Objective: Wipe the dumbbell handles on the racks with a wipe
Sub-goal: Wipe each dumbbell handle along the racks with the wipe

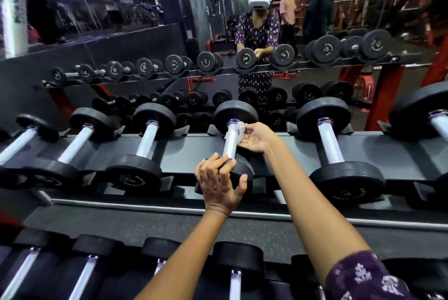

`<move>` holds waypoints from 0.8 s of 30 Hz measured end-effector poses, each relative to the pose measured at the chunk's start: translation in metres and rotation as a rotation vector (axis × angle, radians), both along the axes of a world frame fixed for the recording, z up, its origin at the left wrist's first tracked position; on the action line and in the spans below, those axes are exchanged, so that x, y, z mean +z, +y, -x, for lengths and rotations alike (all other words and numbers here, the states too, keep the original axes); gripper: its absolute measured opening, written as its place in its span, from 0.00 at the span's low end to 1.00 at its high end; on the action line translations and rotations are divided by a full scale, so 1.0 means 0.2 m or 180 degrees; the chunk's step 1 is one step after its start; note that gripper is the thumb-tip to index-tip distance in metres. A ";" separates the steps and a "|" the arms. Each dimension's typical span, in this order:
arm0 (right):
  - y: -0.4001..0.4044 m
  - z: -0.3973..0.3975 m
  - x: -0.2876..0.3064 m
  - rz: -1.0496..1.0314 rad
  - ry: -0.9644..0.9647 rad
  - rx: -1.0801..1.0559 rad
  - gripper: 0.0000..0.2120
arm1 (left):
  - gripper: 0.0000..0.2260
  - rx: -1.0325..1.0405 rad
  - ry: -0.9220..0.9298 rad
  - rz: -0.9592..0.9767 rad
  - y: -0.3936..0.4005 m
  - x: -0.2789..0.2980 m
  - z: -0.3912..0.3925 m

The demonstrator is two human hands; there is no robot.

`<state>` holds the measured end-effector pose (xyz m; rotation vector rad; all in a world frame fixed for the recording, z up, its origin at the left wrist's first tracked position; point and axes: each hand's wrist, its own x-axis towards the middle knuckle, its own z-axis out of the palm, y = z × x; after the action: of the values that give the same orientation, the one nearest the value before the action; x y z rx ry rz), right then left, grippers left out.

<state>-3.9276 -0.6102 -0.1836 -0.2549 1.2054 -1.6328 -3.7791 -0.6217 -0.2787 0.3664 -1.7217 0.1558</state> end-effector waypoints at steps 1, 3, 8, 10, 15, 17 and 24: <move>0.00 -0.02 0.01 -0.0011 0.0036 0.0030 0.13 | 0.17 -0.0007 -0.0008 -0.0008 0.00 0.00 0.00; 0.02 -0.05 0.01 -0.0143 0.0243 0.0111 0.13 | 0.17 -0.0021 -0.0013 -0.0010 0.01 -0.01 0.00; 0.01 -0.03 -0.01 -0.0049 0.0139 -0.0166 0.14 | 0.18 -0.0014 -0.0003 -0.0021 0.01 -0.01 0.00; -0.01 -0.07 -0.01 -0.0098 0.0217 -0.0186 0.14 | 0.18 -0.0007 -0.0035 -0.0025 0.00 0.00 0.00; 0.05 -0.05 -0.03 -0.0462 0.0562 0.0240 0.13 | 0.18 -0.0024 0.0010 -0.0001 0.00 -0.01 0.00; 0.04 -0.05 -0.02 -0.0298 0.0416 0.0020 0.12 | 0.18 -0.0040 0.0002 -0.0031 0.00 0.00 0.01; 0.09 -0.07 -0.01 -0.0711 0.0894 0.0568 0.13 | 0.18 -0.0029 -0.0035 -0.0045 0.00 -0.01 0.00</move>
<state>-3.9135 -0.5926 -0.1855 -0.4474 1.5195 -1.3250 -3.7787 -0.6221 -0.2815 0.3687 -1.7360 0.1392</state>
